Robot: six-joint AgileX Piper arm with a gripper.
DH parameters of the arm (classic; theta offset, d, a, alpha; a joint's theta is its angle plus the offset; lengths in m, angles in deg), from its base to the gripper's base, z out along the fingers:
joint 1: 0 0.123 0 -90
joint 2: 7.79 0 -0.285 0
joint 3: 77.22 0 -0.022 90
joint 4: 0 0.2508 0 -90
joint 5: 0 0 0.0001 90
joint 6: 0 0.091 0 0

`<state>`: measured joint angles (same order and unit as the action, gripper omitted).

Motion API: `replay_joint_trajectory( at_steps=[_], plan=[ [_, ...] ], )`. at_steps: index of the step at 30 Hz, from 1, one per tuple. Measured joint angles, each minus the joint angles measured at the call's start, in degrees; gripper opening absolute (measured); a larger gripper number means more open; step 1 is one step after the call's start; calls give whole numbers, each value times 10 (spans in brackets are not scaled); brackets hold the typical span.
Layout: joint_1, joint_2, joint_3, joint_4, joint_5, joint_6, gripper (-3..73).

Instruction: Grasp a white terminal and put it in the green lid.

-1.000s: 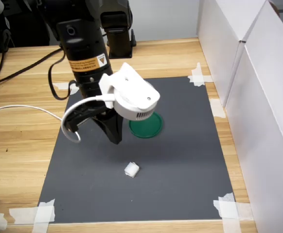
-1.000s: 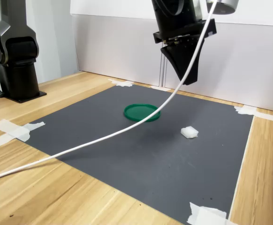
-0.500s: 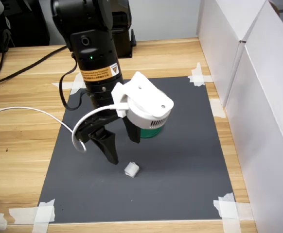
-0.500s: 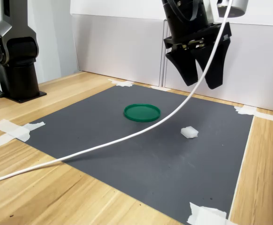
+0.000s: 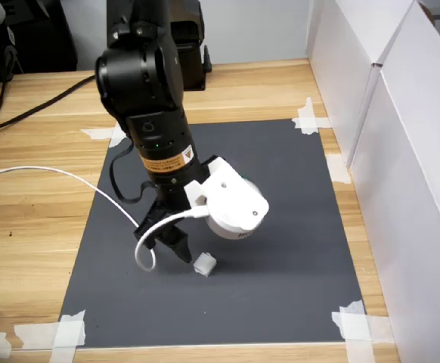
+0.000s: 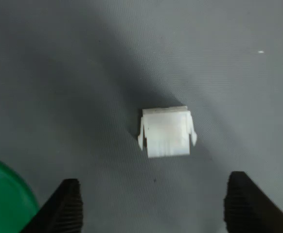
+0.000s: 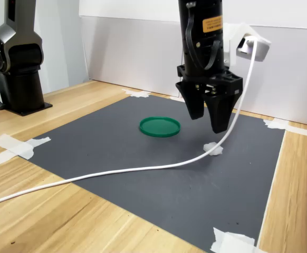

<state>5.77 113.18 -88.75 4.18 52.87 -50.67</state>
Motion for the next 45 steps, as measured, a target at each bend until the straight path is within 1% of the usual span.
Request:
replay_joint_trajectory(
  at_steps=[20, 23, 31, 34, 37, 40, 43, 44, 45],
  plan=[
    [0, 44, 0, 2, -61, 5, 714],
    [0, 45, -1, 2, -72, 5, 707],
    [0, 55, -1, 4, -71, 11, 665],
    [0, 55, -2, 4, -69, 14, 632],
    [0, 56, -2, 7, -65, 15, 575],
    [0, 56, -2, 8, -66, 15, 474],
    [0, 56, -3, 8, -68, 15, 332],
    [0, 56, -3, 8, -69, 15, 310],
    [0, 56, -3, 8, -70, 15, 311]
  ],
)
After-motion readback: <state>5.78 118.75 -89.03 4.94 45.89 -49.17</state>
